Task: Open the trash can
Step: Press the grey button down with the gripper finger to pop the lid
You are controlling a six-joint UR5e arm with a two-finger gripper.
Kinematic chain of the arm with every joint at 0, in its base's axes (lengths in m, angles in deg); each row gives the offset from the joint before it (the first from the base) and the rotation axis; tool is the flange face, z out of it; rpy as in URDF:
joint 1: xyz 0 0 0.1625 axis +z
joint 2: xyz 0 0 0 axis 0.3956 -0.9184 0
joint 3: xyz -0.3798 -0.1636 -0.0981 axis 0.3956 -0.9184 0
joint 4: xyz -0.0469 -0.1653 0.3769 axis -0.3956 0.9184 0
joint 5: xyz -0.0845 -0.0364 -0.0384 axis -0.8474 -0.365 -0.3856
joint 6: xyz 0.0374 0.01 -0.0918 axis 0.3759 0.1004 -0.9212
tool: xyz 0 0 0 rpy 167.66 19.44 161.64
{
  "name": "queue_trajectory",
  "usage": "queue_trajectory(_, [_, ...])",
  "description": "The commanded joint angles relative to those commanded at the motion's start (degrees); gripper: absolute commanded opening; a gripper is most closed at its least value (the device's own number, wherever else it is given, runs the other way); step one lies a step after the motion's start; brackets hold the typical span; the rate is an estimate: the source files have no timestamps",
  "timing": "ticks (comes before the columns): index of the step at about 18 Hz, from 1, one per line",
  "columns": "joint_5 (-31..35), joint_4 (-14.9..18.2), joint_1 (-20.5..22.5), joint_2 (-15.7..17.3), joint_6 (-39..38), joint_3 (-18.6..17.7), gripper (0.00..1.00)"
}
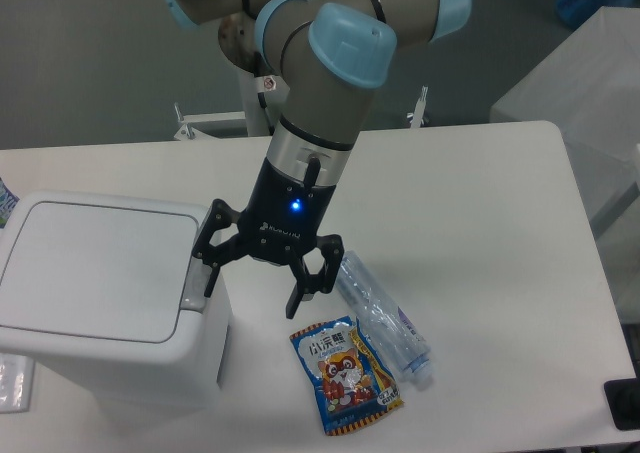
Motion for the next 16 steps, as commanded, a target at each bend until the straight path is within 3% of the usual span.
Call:
queue_trajectory(8, [0.09, -0.26, -0.09, 0.45, 0.0, -1.15, 1.0])
queue_trajectory(12, [4.47, -0.35, -0.96, 0.45, 0.0, -1.06, 1.0])
queue_trajectory(16, [4.83, -0.35, -0.97, 0.53, 0.0, -1.06, 1.0])
